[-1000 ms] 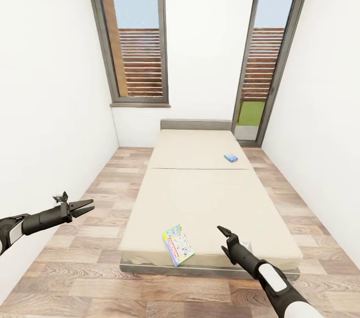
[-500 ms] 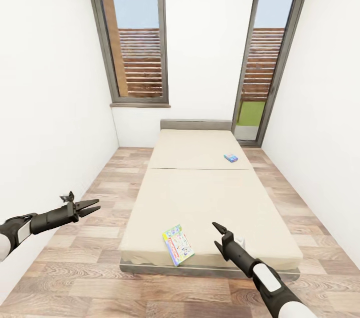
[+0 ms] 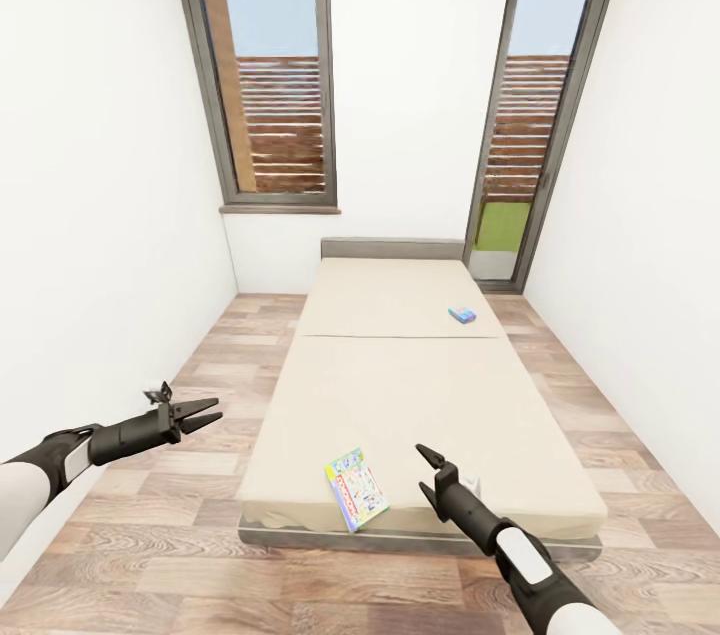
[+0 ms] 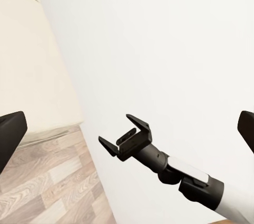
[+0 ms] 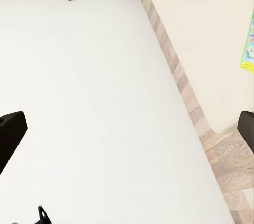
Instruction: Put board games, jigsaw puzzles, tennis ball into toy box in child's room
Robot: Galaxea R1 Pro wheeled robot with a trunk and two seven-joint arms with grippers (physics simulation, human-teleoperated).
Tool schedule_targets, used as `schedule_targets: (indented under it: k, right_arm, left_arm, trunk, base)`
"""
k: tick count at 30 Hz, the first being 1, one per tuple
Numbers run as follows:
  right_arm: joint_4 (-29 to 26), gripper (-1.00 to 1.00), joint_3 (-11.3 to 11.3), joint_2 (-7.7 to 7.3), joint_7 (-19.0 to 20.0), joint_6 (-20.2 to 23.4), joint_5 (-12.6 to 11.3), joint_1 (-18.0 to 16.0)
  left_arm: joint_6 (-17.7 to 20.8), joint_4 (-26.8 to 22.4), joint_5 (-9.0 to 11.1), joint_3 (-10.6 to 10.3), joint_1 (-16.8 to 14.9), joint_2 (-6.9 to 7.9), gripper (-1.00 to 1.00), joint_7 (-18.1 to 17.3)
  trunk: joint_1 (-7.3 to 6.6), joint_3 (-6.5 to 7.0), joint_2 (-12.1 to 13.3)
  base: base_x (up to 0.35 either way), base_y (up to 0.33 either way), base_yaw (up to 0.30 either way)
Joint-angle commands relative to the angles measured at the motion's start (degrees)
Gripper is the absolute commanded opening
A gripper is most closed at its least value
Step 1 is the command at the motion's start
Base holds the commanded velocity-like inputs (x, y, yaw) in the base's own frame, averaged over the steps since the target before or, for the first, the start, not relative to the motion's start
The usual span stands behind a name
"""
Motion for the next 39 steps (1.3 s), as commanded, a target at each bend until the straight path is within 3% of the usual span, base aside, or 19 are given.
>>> schedule_targets:
  k: [1, 16, 23, 27, 34, 39]
  right_arm:
    - [0.01, 1.00, -0.29, 0.10, 0.00, 0.48, -0.30, -0.05]
    - [0.18, 1.00, -0.29, 0.33, -0.15, 0.74, -0.36, -0.04]
    - [0.50, 1.00, -0.56, 0.41, -0.49, 4.75, -0.41, -0.04]
    - [0.85, 1.00, -0.71, 0.55, -0.74, 9.81, -0.76, -0.10]
    - [2.07, 1.00, -0.54, 3.58, -1.33, 12.94, -4.54, -0.13]
    - [2.07, 1.00, -0.40, 4.30, -1.90, 13.07, -5.00, -0.13]
  left_arm:
    - [0.61, 0.01, -0.39, 0.37, -0.05, 0.01, 1.00, -0.22]
    - [0.72, 0.01, -0.41, 0.33, -0.04, 0.10, 1.00, -0.22]
    - [0.70, 0.01, -0.40, 0.33, -0.07, 0.19, 1.00, -0.22]
    - [0.70, -0.04, -0.41, 0.33, -0.05, 0.07, 1.00, -0.22]
    - [0.70, -0.08, -0.41, 0.33, -0.04, 0.20, 1.00, -0.22]
    - [0.70, -0.08, -0.45, 0.33, -0.04, 0.32, 1.00, -0.22]
  trunk:
    - [0.25, -0.30, -0.53]
    - [3.55, -2.99, -6.55]
    - [5.09, -4.25, -9.35]
    - [5.96, -4.97, -10.96]
    - [7.50, -6.22, -13.76]
    - [8.60, -7.12, -15.77]
  base:
    - [0.000, 0.000, 0.000]
    - [0.000, 0.000, 0.000]
    - [0.000, 0.000, 0.000]
    - [0.000, 0.000, 0.000]
    - [0.000, 0.000, 0.000]
    - [0.000, 0.000, 0.000]
